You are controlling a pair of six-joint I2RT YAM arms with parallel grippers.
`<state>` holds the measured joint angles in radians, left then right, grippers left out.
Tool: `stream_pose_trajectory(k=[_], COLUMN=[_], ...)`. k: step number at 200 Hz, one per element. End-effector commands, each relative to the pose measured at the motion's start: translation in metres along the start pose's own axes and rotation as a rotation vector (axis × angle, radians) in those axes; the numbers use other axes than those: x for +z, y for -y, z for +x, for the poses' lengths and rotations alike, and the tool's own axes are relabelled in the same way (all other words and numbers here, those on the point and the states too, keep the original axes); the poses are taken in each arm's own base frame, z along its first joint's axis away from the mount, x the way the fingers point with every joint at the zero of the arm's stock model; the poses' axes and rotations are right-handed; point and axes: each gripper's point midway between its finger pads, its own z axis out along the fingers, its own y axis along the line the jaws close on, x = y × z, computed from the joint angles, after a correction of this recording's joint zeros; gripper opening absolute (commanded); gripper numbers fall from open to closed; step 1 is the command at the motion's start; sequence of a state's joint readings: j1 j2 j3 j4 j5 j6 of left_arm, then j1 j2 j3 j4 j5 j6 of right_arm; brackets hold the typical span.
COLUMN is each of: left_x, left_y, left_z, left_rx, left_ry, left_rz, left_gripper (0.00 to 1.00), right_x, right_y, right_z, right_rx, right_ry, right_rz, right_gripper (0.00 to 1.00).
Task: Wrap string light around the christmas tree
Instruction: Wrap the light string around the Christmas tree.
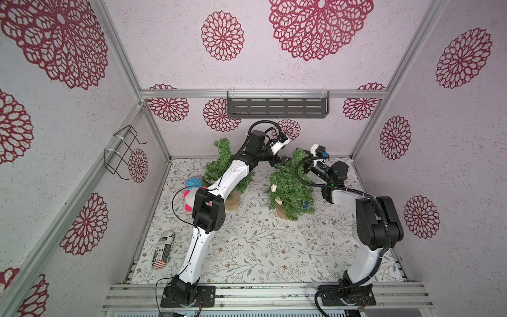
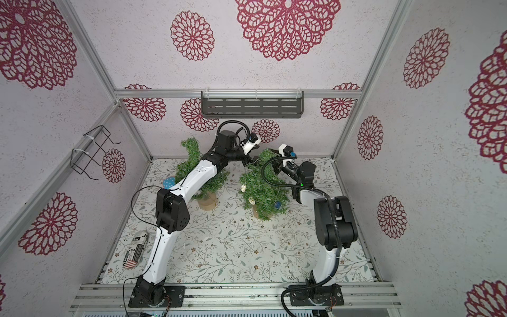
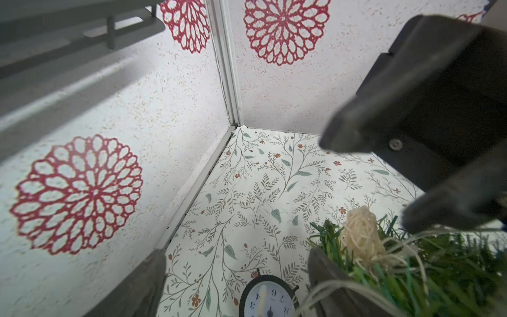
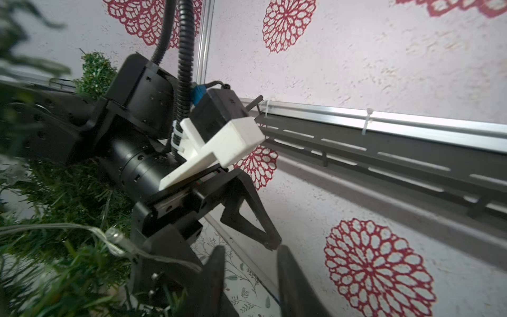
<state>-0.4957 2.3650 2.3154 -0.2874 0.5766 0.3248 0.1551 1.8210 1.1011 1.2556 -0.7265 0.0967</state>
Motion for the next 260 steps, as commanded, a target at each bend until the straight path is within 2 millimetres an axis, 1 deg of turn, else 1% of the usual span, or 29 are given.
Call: stream_pose_trajectory(k=[1,19,34,52,63,75,87,93,104,109,114,119,123,137,149,165,177,189,198,206,222,232,235,244,260], left_x=[-0.034,-0.041,-0.044,-0.045,-0.049,-0.053,-0.055,-0.054,-0.053,-0.053,-0.052,-0.051,-0.051,-0.053,-0.061,-0.07,-0.074,-0.075,-0.078,-0.08,-0.094,-0.103,-0.105,-0.108,-0.105], left_y=[-0.011,-0.016,-0.02,-0.029,-0.036,-0.04,-0.041,-0.04,-0.036,-0.034,-0.031,-0.027,-0.026,-0.023,-0.03,-0.032,-0.025,-0.022,-0.019,-0.018,-0.028,-0.04,-0.043,-0.046,-0.05], left_z=[-0.039,-0.041,-0.042,-0.037,-0.041,-0.044,-0.046,-0.041,-0.029,-0.023,-0.017,-0.011,-0.005,0.012,0.017,0.011,0.007,0.003,0.003,0.003,0.0,-0.008,-0.01,-0.015,-0.02], left_rx=[0.059,0.066,0.08,0.098,0.091,0.09,0.113,0.135,0.181,0.205,0.23,0.256,0.278,0.359,0.375,0.396,0.426,0.443,0.467,0.474,0.453,0.402,0.39,0.363,0.314], left_ry=[0.02,-0.001,-0.026,-0.083,-0.088,-0.092,-0.12,-0.159,-0.238,-0.272,-0.307,-0.339,-0.37,-0.481,-0.528,-0.537,-0.537,-0.523,-0.527,-0.528,-0.519,-0.482,-0.471,-0.45,-0.432], left_rz=[-0.076,-0.116,-0.138,-0.184,-0.219,-0.25,-0.277,-0.283,-0.285,-0.283,-0.278,-0.276,-0.278,-0.294,-0.335,-0.336,-0.3,-0.285,-0.271,-0.268,-0.302,-0.351,-0.365,-0.369,-0.386], left_gripper=[0.91,0.97,0.98,0.97,0.97,0.94,0.86,0.81,0.66,0.62,0.61,0.62,0.65,0.87,0.95,0.96,0.95,0.92,0.89,0.89,0.93,1.0,0.98,0.98,0.98], right_x=[-0.002,-0.004,-0.006,-0.009,-0.012,-0.016,-0.02,-0.022,-0.024,-0.026,-0.028,-0.03,-0.031,-0.036,-0.039,-0.042,-0.043,-0.046,-0.048,-0.05,-0.057,-0.062,-0.064,-0.069,-0.08], right_y=[0.001,0.006,0.012,0.017,0.021,0.03,0.037,0.04,0.039,0.038,0.037,0.036,0.035,0.035,0.034,0.03,0.028,0.025,0.023,0.022,0.021,0.021,0.022,0.023,0.024], right_z=[-0.044,-0.044,-0.043,-0.04,-0.04,-0.037,-0.034,-0.034,-0.035,-0.036,-0.037,-0.038,-0.039,-0.039,-0.038,-0.038,-0.039,-0.039,-0.04,-0.04,-0.041,-0.042,-0.041,-0.041,-0.04], right_rx=[-0.037,-0.027,-0.01,0.005,0.017,0.036,0.059,0.066,0.067,0.067,0.067,0.064,0.058,0.055,0.055,0.058,0.063,0.071,0.082,0.098,0.135,0.167,0.185,0.239,0.335], right_ry=[0.085,0.081,0.072,0.048,0.026,-0.011,-0.052,-0.07,-0.089,-0.091,-0.092,-0.092,-0.092,-0.101,-0.113,-0.12,-0.122,-0.125,-0.132,-0.146,-0.192,-0.233,-0.252,-0.297,-0.365], right_rz=[0.031,0.072,0.098,0.132,0.158,0.203,0.24,0.255,0.265,0.269,0.273,0.277,0.282,0.301,0.308,0.302,0.301,0.298,0.298,0.305,0.337,0.366,0.378,0.413,0.487], right_gripper=[0.54,0.57,0.58,0.59,0.6,0.6,0.61,0.61,0.63,0.63,0.63,0.64,0.64,0.65,0.65,0.65,0.65,0.65,0.65,0.65,0.67,0.68,0.69,0.71,0.71])
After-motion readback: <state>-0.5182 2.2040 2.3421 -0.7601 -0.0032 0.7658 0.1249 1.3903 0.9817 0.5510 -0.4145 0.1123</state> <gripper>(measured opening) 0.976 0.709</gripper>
